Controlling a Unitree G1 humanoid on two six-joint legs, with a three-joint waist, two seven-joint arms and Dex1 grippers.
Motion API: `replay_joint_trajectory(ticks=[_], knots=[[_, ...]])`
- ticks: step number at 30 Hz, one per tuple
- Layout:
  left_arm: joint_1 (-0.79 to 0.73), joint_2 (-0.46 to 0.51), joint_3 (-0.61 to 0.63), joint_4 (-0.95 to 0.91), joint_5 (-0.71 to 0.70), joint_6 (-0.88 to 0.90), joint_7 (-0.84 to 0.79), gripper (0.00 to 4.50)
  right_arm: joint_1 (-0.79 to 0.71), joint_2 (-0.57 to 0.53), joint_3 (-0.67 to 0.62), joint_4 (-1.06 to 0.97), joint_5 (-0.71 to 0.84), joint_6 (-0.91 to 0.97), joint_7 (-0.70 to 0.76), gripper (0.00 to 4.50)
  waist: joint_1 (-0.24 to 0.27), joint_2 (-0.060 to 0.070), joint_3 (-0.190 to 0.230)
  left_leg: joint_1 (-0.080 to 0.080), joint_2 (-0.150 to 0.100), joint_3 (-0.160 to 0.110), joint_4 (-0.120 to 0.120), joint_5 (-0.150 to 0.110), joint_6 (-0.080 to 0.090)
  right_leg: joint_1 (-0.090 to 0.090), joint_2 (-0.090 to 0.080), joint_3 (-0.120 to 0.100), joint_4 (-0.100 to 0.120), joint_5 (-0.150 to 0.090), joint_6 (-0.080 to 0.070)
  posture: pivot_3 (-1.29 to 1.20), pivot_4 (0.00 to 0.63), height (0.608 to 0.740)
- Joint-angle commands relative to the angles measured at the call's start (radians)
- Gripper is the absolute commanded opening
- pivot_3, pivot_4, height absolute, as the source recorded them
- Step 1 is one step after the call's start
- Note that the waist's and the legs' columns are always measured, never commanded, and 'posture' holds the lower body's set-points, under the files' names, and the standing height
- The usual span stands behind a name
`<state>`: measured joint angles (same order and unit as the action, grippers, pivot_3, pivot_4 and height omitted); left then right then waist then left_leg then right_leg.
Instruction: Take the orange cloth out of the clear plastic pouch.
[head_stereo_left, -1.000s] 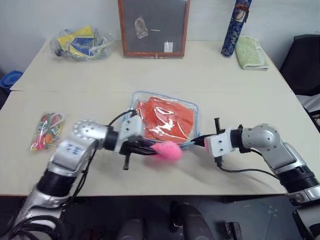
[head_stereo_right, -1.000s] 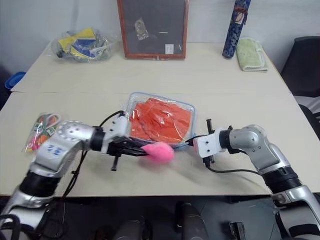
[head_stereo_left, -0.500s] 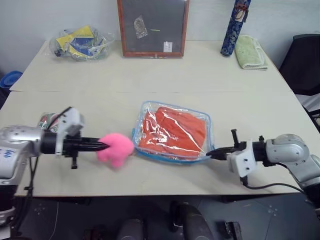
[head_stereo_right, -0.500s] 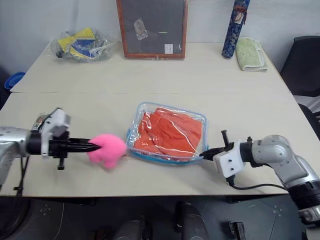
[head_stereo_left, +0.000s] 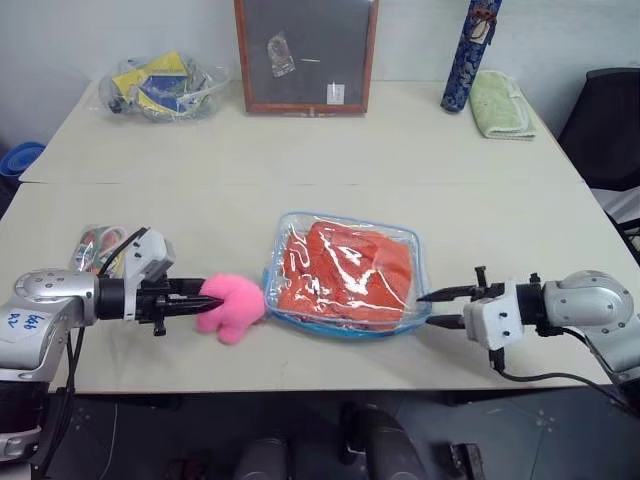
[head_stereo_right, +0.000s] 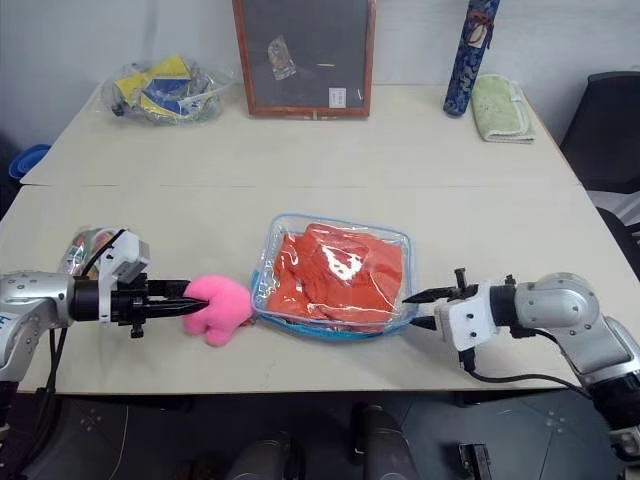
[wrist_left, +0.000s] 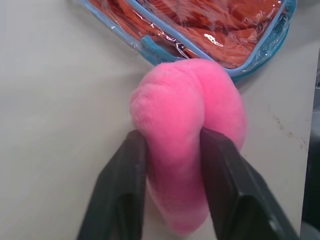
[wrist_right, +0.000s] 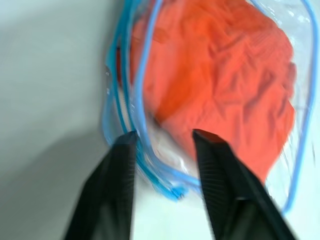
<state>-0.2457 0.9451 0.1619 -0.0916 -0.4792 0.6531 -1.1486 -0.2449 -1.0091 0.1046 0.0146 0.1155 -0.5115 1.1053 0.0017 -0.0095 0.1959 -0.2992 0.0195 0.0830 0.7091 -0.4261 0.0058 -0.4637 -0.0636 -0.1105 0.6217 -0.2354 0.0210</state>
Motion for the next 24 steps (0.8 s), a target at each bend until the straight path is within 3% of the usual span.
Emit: replay_joint_trajectory(ticks=[1, 5, 10, 15, 17, 20, 24], knots=[[0.045, 0.038, 0.053, -0.018, -0.040, -0.005, -0.053, 3.10, 0.076, -0.028, -0.109, -0.086, 0.043, 0.061, -0.039, 3.16, 0.000, 0.000, 0.000, 0.000, 0.000, 0.000, 0.000, 0.000, 0.000, 0.000, 0.000, 0.000, 0.000, 0.000, 0.000, 0.00, 0.150, 0.740], [0.034, 0.069, 0.097, 0.020, -0.017, -0.019, -0.017, 4.32, 0.267, -0.010, -0.249, -0.275, 0.170, 0.320, -0.103, 4.50, 0.006, 0.000, 0.000, 0.000, 0.000, 0.000, 0.000, 0.000, 0.000, 0.000, 0.000, 0.000, 0.000, 0.000, 0.000, 0.00, 0.150, 0.740], [-0.134, 0.138, 0.133, 0.151, -0.040, -0.012, -0.044, 4.32, 0.443, 0.018, -0.375, -0.554, 0.397, 0.634, -0.176, 4.50, 0.013, 0.000, 0.000, 0.001, 0.000, 0.000, 0.000, 0.000, -0.001, 0.000, 0.001, 0.000, 0.000, 0.000, 0.000, 0.00, 0.150, 0.740], [-0.394, 0.062, -0.032, 0.089, -0.069, 0.018, -0.107, 4.32, 0.460, 0.033, -0.424, -0.747, 0.645, 0.881, -0.285, 4.50, 0.027, 0.000, 0.000, 0.000, -0.001, -0.001, 0.000, -0.001, 0.000, 0.001, 0.000, 0.000, 0.000, 0.001, 0.001, 0.00, 0.150, 0.740], [-0.424, 0.019, -0.128, 0.022, -0.019, -0.056, -0.134, 4.32, 0.440, 0.041, -0.415, -0.786, 0.682, 0.929, -0.319, 4.50, 0.027, 0.000, 0.000, 0.000, -0.002, -0.001, 0.000, -0.001, 0.000, 0.003, 0.000, 0.000, 0.001, 0.001, 0.002, 0.00, 0.150, 0.740], [-0.403, -0.006, -0.293, -0.043, 0.167, -0.326, -0.186, 4.32, 0.414, 0.062, -0.390, -0.816, 0.678, 0.971, -0.374, 4.50, 0.022, 0.000, 0.000, 0.000, -0.002, 0.001, 0.000, -0.001, 0.001, 0.002, 0.001, 0.001, 0.000, 0.001, 0.002, 0.00, 0.150, 0.740], [-0.403, -0.040, -0.425, 0.035, 0.396, -0.633, -0.141, 4.32, 0.430, 0.082, -0.367, -0.849, 0.633, 0.991, -0.398, 4.50, 0.020, -0.001, 0.000, -0.001, -0.001, 0.007, -0.003, -0.001, 0.000, 0.001, 0.004, 0.005, -0.001, 0.001, 0.001, 0.00, 0.150, 0.740]])
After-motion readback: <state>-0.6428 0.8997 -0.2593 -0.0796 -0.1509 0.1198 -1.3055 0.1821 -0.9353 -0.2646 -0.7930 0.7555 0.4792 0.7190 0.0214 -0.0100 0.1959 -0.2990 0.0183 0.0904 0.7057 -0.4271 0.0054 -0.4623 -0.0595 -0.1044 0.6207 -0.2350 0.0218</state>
